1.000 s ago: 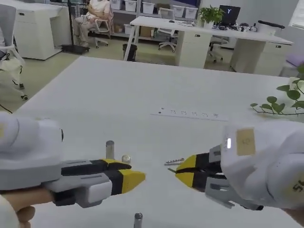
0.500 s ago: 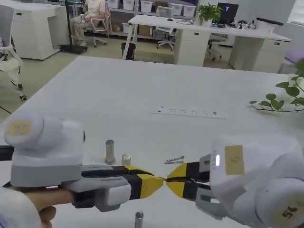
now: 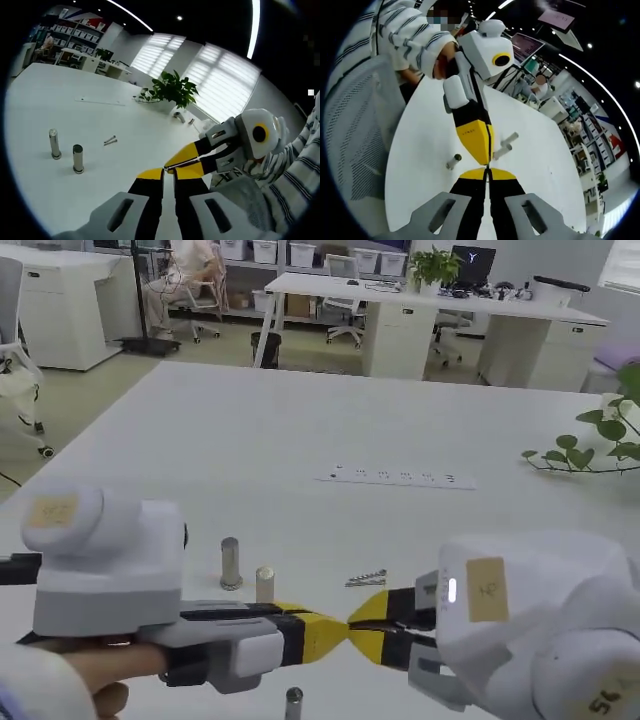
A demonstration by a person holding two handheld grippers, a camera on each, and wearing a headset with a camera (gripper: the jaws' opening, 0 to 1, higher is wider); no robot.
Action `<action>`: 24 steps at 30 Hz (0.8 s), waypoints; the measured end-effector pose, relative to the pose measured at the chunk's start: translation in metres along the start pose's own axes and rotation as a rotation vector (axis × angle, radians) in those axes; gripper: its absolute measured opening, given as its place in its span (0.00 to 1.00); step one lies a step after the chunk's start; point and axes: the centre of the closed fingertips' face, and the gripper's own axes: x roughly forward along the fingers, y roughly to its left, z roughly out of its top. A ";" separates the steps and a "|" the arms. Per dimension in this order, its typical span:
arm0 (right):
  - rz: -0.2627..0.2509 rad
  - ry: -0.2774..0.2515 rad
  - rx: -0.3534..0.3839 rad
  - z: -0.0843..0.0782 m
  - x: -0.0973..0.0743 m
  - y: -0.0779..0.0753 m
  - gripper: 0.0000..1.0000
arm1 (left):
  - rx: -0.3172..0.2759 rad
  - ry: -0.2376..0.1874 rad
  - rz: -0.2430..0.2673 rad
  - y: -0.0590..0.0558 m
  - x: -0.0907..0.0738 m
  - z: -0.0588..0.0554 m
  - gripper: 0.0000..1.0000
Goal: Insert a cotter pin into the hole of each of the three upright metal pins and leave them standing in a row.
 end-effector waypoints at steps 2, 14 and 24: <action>0.001 -0.003 -0.005 0.001 0.000 0.000 0.02 | 0.000 0.003 0.002 0.000 0.001 0.000 0.05; 0.006 0.004 -0.024 -0.001 0.000 0.002 0.02 | 0.011 0.012 0.027 0.001 0.003 -0.002 0.01; 0.006 0.008 -0.028 -0.003 -0.001 0.004 0.02 | 0.050 0.035 0.026 0.000 0.004 -0.004 0.01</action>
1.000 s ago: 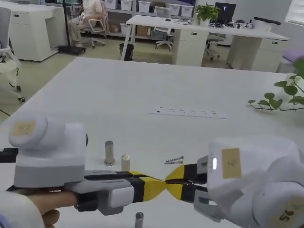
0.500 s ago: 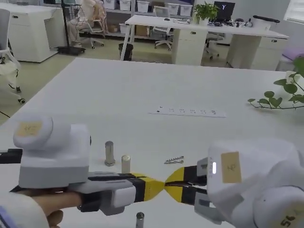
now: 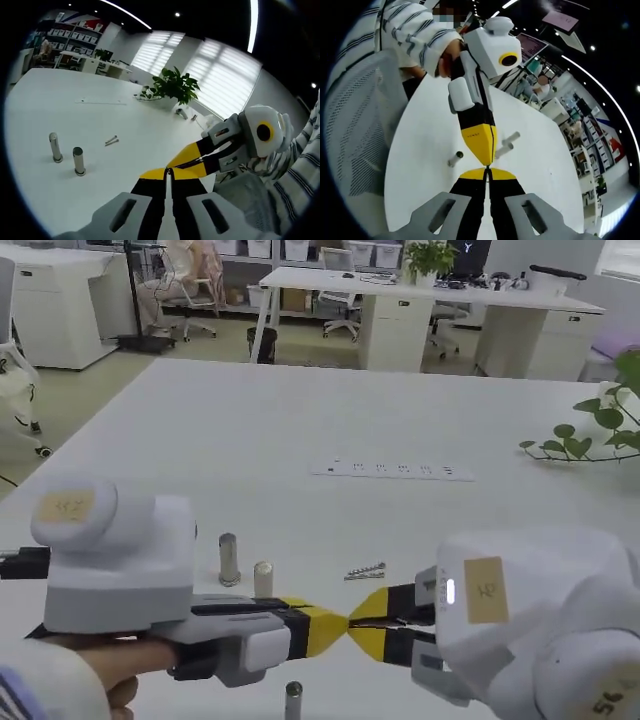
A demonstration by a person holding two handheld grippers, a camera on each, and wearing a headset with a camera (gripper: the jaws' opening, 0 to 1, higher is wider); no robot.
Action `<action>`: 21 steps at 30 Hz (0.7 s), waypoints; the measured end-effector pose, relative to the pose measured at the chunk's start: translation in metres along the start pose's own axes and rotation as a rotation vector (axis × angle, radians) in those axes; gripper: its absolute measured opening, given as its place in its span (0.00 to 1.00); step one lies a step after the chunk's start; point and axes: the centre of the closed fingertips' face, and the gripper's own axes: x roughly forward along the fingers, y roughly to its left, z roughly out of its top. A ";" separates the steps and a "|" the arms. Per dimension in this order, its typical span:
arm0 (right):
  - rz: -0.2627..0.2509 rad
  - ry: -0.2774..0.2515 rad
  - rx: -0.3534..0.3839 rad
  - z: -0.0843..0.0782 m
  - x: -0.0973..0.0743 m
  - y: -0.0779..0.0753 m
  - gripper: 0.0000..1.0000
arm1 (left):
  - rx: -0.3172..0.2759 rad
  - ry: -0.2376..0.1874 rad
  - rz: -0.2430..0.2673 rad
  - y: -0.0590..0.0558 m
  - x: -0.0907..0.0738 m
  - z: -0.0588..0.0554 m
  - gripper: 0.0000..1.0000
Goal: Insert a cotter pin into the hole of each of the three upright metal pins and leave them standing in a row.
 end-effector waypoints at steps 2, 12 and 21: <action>0.001 -0.001 -0.003 0.001 0.000 0.002 0.02 | 0.018 0.010 -0.001 -0.001 0.000 -0.002 0.01; 0.002 -0.008 -0.010 0.005 -0.001 0.002 0.02 | 0.018 0.014 0.005 0.000 -0.002 -0.001 0.00; 0.017 -0.013 -0.024 0.005 0.000 0.008 0.02 | -0.114 0.062 0.000 0.002 -0.003 -0.009 0.00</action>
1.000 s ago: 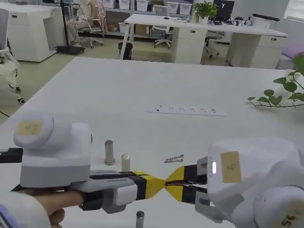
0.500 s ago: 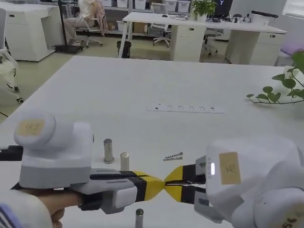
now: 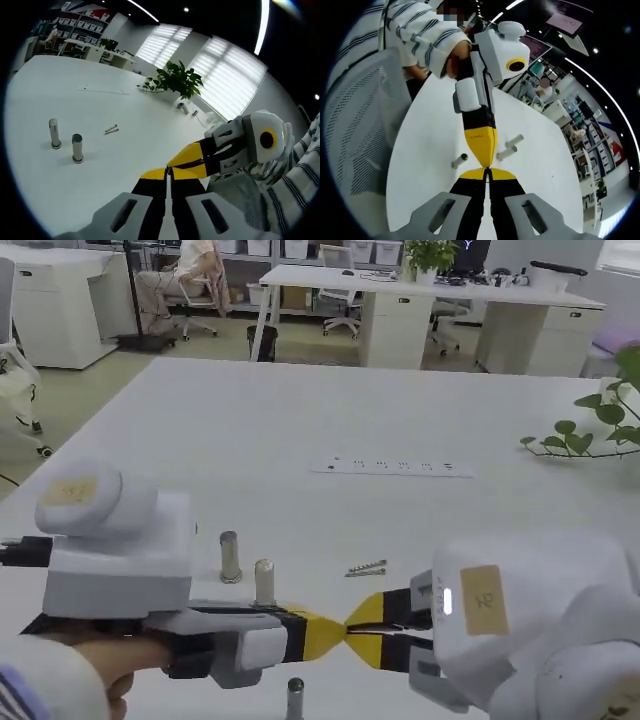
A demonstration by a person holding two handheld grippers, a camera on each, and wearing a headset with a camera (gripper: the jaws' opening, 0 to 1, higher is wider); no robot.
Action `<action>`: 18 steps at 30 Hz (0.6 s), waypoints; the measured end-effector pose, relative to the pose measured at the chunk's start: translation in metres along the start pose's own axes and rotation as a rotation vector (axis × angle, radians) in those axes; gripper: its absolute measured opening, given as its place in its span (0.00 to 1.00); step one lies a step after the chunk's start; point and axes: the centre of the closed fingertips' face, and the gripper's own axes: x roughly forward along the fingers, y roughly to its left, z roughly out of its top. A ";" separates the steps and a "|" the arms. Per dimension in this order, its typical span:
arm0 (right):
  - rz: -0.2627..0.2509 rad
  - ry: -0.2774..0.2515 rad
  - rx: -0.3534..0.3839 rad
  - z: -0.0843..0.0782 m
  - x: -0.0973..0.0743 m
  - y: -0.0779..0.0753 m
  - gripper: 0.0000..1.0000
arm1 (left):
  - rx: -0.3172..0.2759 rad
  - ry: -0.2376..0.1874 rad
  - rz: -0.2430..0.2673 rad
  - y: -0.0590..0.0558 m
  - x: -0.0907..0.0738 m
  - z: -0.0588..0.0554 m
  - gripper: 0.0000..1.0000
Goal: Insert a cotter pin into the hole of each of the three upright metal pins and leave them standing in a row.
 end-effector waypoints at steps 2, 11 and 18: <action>0.004 -0.005 0.000 0.000 0.000 0.002 0.02 | -0.005 0.008 -0.003 -0.001 -0.001 -0.002 0.00; -0.003 -0.029 -0.004 0.002 -0.001 0.001 0.03 | -0.015 -0.001 -0.015 -0.004 -0.002 -0.001 0.00; 0.005 -0.020 -0.006 -0.003 0.001 0.001 0.13 | -0.019 -0.011 -0.026 -0.008 -0.003 0.000 0.00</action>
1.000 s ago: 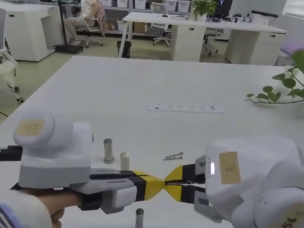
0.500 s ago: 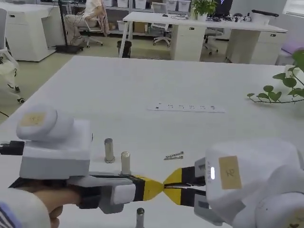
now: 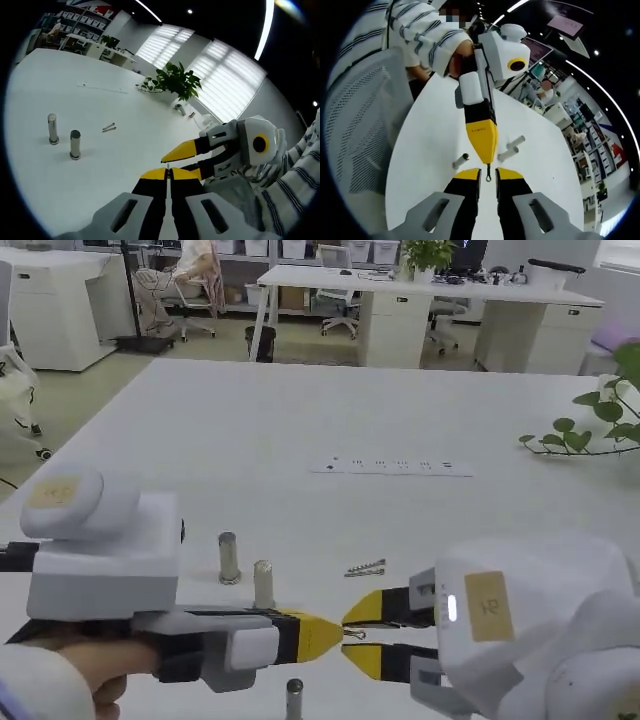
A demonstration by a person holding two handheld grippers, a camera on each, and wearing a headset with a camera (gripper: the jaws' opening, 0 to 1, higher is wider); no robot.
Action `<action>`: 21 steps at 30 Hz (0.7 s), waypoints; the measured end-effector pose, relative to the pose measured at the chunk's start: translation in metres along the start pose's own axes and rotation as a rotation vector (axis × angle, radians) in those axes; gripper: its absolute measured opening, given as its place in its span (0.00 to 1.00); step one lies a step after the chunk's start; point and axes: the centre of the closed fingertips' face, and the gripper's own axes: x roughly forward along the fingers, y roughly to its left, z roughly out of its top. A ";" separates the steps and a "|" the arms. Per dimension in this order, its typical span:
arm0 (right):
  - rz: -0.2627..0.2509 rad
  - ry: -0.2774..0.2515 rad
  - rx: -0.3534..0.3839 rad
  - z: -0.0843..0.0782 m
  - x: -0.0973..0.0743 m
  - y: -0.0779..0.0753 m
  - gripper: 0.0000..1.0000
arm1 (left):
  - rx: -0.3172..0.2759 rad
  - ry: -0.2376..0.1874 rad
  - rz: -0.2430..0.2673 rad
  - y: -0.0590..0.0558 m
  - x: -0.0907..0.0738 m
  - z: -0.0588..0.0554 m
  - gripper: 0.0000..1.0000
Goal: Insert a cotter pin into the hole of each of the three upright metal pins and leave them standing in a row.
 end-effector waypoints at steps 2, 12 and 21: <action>0.017 -0.007 0.041 -0.002 0.000 0.002 0.17 | 0.006 0.001 0.002 0.000 -0.001 -0.001 0.00; 0.052 -0.050 0.223 -0.010 -0.007 0.005 0.28 | 0.104 0.000 0.007 0.002 -0.011 -0.002 0.00; 0.193 -0.152 0.488 -0.005 -0.017 0.020 0.34 | 0.393 -0.030 -0.152 -0.033 -0.019 0.000 0.00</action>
